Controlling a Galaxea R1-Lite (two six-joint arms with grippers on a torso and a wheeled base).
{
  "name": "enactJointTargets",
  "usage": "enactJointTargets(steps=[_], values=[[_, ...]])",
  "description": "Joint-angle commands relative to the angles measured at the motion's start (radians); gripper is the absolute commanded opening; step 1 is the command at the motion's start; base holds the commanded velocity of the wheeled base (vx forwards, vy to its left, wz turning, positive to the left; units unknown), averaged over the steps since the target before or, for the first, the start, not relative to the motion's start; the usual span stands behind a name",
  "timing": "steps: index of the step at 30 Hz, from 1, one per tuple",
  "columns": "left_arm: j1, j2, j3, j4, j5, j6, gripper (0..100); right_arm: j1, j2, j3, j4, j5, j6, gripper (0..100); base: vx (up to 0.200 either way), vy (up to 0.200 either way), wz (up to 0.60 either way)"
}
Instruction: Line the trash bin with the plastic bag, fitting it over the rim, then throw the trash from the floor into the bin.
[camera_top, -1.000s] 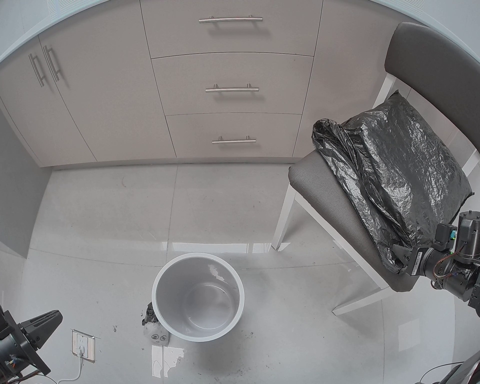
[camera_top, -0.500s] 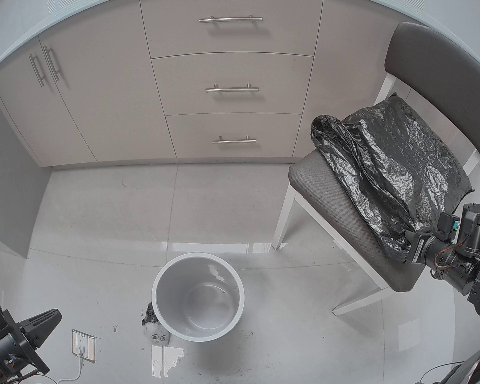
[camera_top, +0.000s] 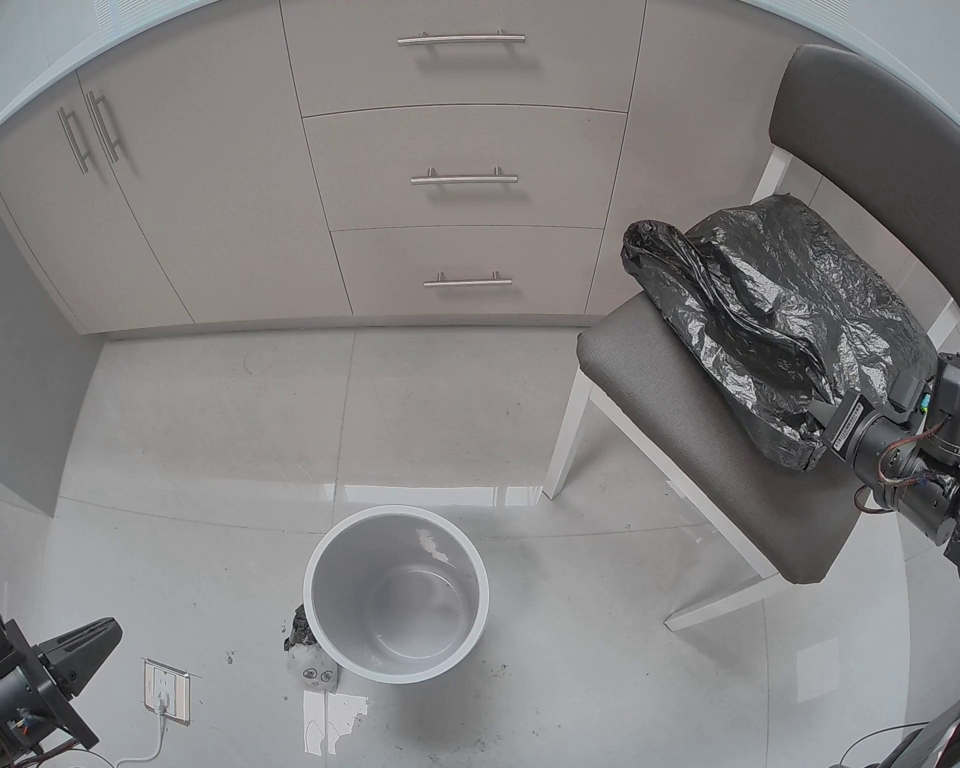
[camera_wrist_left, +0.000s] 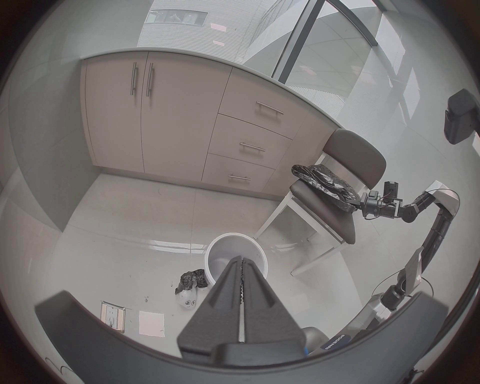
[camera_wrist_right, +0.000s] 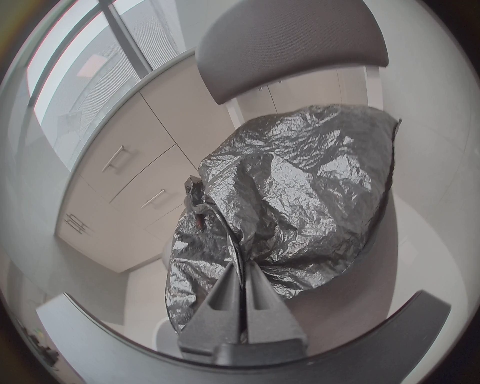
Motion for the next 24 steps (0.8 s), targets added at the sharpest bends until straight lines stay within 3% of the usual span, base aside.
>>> enactJointTargets(steps=[1, 2, 3, 7, 8, 9, 10, 13, 23, 24], values=[[0.000, 0.002, -0.003, 0.001, 0.000, -0.007, 0, -0.004, -0.016, -0.060, 0.104, 0.163, 0.117, 0, 0.000, 0.000, 0.00], [-0.001, 0.002, -0.001, 0.000, -0.001, -0.032, 0, -0.010, -0.053, -0.088, 0.176, 0.321, 0.207, 0, 0.000, 0.000, 0.00], [-0.003, 0.002, -0.003, 0.000, -0.003, -0.047, 0, -0.015, -0.065, -0.100, 0.202, 0.407, 0.243, 0, 0.000, 0.000, 0.00], [-0.017, 0.008, -0.014, 0.000, -0.010, -0.113, 0, -0.065, -0.101, -0.139, 0.227, 0.677, 0.324, 0, 0.000, 0.000, 0.00], [-0.024, 0.011, -0.017, 0.001, -0.015, -0.129, 0, -0.067, -0.107, -0.142, 0.225, 0.722, 0.330, 0, 0.000, 0.000, 0.00], [-0.024, 0.011, -0.017, 0.001, -0.015, -0.129, 0, -0.067, -0.107, -0.142, 0.225, 0.722, 0.330, 0, 0.000, 0.000, 0.00], [-0.032, 0.026, -0.018, 0.000, -0.020, -0.158, 0, -0.068, -0.130, -0.151, 0.222, 0.797, 0.330, 0, 0.000, 0.000, 0.00], [-0.035, 0.046, -0.014, 0.000, -0.021, -0.181, 0, -0.058, -0.167, -0.171, 0.222, 0.852, 0.324, 0, 0.000, 0.000, 0.00], [-0.128, 0.069, -0.009, -0.002, -0.023, -0.192, 0, -0.008, -0.266, -0.249, 0.264, 0.860, 0.321, 0, 0.000, 0.000, 0.00], [-0.179, 0.092, -0.017, -0.026, -0.023, -0.212, 0, 0.018, -0.282, -0.277, 0.314, 0.860, 0.321, 0, 0.000, 0.000, 0.00]])
